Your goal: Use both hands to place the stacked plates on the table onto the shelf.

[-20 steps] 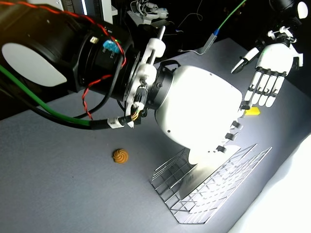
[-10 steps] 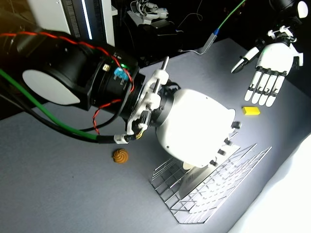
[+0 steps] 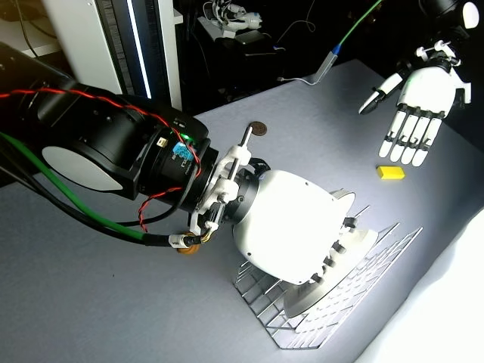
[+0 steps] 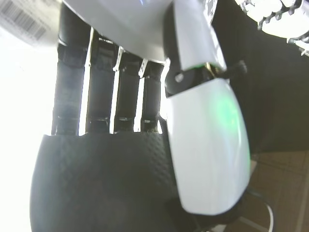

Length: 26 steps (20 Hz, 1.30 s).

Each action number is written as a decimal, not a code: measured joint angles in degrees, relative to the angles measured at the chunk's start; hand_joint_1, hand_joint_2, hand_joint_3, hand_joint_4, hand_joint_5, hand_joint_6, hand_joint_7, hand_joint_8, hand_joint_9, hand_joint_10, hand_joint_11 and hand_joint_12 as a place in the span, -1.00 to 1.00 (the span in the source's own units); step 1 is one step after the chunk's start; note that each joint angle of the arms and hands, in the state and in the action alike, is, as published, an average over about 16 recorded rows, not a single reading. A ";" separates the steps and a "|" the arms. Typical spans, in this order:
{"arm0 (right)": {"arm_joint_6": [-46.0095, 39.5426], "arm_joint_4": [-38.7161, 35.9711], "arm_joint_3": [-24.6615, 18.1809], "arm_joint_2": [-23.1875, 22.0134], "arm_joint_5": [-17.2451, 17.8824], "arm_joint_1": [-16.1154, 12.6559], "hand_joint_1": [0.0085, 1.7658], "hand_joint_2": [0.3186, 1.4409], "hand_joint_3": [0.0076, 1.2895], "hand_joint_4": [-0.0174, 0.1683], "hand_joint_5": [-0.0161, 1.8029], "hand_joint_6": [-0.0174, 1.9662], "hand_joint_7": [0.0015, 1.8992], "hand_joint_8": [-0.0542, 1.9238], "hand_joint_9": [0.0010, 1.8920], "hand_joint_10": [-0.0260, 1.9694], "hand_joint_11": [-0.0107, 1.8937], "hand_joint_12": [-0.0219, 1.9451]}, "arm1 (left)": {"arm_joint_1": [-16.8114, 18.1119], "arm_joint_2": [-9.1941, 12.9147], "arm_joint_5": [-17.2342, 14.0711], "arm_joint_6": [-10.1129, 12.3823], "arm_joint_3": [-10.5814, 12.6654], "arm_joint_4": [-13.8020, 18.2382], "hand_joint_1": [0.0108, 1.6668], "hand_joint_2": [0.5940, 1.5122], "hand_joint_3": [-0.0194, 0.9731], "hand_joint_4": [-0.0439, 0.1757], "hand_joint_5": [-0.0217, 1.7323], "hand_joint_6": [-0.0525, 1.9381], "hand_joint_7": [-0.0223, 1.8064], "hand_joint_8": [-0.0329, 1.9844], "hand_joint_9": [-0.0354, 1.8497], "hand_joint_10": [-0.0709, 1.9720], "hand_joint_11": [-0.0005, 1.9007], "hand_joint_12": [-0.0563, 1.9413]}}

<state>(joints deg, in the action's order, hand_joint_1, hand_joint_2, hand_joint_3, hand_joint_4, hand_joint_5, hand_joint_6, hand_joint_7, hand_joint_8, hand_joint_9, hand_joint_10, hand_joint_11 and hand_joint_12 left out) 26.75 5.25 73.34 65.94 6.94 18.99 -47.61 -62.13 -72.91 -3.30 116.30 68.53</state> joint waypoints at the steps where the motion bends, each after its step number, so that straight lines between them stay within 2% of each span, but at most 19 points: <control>1: 0.11 -0.01 0.08 0.05 0.25 0.15 0.37 0.26 -1.00 -0.87 -0.02 -0.35 0.08 -0.57 0.13 -0.53 -0.12 0.16 | 0.00 0.01 0.00 0.02 -0.05 0.05 -1.00 0.19 -0.92 -0.54 -0.82 -0.93 -0.82 -0.97 -0.83 -0.92 -0.98 -0.68; 6: 0.48 -0.88 -0.12 0.07 0.96 0.12 0.27 0.25 -1.00 -0.85 -0.03 -0.64 0.07 -0.83 0.14 -0.86 -0.19 0.14 | -0.01 0.07 -0.01 0.33 -0.34 0.45 -1.00 0.19 -0.92 -0.54 -0.83 -0.93 -0.82 -0.97 -0.83 -0.92 -0.98 -0.68; 8: 0.55 -1.43 -0.45 -0.03 1.17 -0.16 0.23 0.24 -1.00 -0.85 -0.04 -0.76 0.06 -0.92 0.13 -0.91 -0.23 0.14 | -0.02 0.09 -0.05 0.63 -0.47 0.73 -1.00 0.19 -0.92 -0.54 -0.83 -0.93 -0.82 -0.97 -0.83 -0.91 -0.98 -0.68; 12: 0.84 -2.59 -1.22 -0.53 1.35 -1.32 0.18 0.21 -1.00 -0.84 -0.06 -0.95 0.01 -0.93 0.09 -0.95 -0.31 0.16 | -0.02 0.12 -0.31 1.68 -0.80 1.51 -1.00 0.19 -0.92 -0.54 -0.83 -0.93 -0.82 -0.97 -0.83 -0.91 -0.98 -0.68; 21: 5.25 -4.58 -4.94 -4.61 0.46 -6.05 0.09 0.20 -1.00 -0.84 -0.11 -0.96 -0.05 -0.93 0.03 -0.96 -0.42 0.23 | 0.06 0.14 -1.63 5.87 -1.59 3.79 -1.00 0.19 -0.93 -0.54 -0.83 -0.93 -0.80 -0.97 -0.82 -0.92 -0.98 -0.65; 26: 9.73 -4.63 -8.93 -9.57 0.63 -8.14 0.00 0.21 -1.00 -0.84 -0.08 -0.96 -0.01 -0.93 0.06 -0.96 -0.46 0.24 | 0.13 0.08 -2.41 8.47 -1.83 5.70 -1.00 0.22 -0.93 -0.54 -0.73 -0.93 -0.67 -0.97 -0.69 -0.91 -0.95 -0.55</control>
<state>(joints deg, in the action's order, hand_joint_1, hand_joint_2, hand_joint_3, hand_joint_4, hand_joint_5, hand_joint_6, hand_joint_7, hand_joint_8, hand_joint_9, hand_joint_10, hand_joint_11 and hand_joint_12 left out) 36.48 0.62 64.40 56.37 7.57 10.85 -47.48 -62.05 -75.32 5.17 114.47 74.22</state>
